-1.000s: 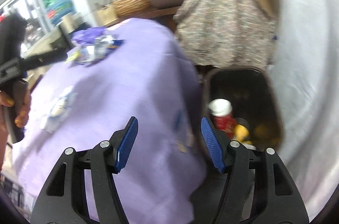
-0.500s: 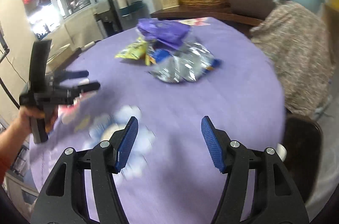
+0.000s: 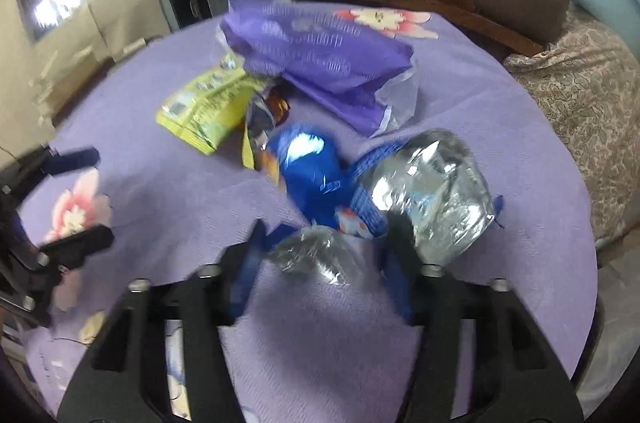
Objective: Collect trash
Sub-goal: 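Grasp the blue chip bag with the right gripper while the left gripper grasps the purple tissue bag, then carry the blue chip bag into the bin and open the right gripper while the left holds the purple bag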
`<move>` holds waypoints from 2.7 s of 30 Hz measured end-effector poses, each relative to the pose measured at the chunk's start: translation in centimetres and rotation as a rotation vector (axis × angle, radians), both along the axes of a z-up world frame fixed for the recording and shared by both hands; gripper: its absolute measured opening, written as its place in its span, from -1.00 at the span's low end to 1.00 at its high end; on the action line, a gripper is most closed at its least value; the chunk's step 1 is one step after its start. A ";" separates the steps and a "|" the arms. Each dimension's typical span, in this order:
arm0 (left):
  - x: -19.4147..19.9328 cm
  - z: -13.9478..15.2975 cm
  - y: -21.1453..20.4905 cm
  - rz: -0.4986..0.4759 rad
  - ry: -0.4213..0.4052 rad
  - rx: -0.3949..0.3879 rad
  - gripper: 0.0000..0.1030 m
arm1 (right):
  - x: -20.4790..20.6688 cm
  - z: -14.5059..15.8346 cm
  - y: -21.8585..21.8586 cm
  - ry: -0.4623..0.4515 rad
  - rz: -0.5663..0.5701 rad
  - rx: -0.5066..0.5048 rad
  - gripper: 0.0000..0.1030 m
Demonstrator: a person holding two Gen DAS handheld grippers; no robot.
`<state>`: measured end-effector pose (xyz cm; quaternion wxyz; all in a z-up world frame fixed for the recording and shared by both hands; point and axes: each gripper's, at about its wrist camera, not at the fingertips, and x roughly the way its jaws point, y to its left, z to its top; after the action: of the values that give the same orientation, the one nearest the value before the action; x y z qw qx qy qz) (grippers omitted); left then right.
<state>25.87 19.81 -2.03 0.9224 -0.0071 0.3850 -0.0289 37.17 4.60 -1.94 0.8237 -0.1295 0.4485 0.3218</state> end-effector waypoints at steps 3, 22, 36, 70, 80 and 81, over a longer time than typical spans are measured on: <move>0.7 0.0 0.5 0.019 -0.002 -0.013 0.79 | -0.8 0.2 0.1 -0.049 0.020 -0.016 -0.76; 11.0 5.8 1.1 0.174 -0.095 -0.260 0.80 | -2.2 0.2 -1.7 -0.031 0.047 0.060 -0.84; 15.8 3.5 0.2 0.274 0.078 -0.142 0.69 | -3.0 -0.5 -1.6 -0.064 0.068 0.047 -0.84; 1.6 7.0 -2.6 0.116 -0.217 -0.093 -0.69 | -11.4 2.7 -7.9 -0.183 0.088 0.163 -0.84; -2.8 8.2 -4.8 0.072 -0.281 -0.152 -0.69 | -14.5 3.8 -12.4 -0.193 0.051 0.236 -0.84; -3.2 8.2 -5.1 0.067 -0.287 -0.156 -0.69 | -14.7 3.9 -12.9 -0.194 0.044 0.241 -0.84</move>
<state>22.63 14.74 6.21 0.9651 -0.0874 0.2453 -0.0284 22.44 -8.31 1.99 0.8656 -0.0697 0.3220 0.3772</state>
